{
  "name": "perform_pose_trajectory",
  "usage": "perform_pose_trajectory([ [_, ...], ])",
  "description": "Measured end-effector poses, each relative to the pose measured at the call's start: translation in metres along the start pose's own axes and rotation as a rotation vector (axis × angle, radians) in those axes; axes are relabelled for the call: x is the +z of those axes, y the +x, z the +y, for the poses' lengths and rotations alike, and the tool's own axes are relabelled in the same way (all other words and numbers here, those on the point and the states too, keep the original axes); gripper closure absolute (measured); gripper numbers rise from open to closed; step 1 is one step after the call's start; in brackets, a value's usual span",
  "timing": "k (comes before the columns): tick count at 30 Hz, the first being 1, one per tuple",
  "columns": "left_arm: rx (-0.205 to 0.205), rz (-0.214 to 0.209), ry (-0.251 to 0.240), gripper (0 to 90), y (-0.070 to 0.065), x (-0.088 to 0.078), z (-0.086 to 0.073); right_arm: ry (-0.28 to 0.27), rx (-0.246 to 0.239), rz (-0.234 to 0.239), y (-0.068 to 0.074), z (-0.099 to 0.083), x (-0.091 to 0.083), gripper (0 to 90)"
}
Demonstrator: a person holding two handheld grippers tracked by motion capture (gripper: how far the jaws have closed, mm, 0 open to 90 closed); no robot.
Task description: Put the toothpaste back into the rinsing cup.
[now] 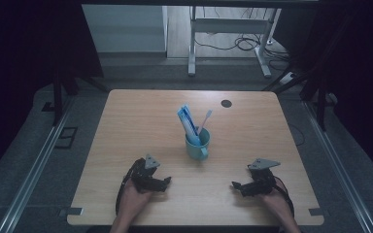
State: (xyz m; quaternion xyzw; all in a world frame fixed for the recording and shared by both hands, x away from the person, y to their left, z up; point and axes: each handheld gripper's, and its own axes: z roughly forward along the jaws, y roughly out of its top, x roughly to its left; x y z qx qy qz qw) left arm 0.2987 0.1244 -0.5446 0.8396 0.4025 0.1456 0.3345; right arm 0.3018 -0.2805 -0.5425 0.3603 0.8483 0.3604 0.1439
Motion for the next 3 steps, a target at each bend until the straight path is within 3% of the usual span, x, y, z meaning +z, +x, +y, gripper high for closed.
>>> perform_pose_trajectory([
  [3, 0.000, -0.001, 0.000, 6.5, 0.0000, 0.0000, 0.0000, 0.008, -0.010, -0.011, 0.0012, 0.0001, 0.0007, 3.8],
])
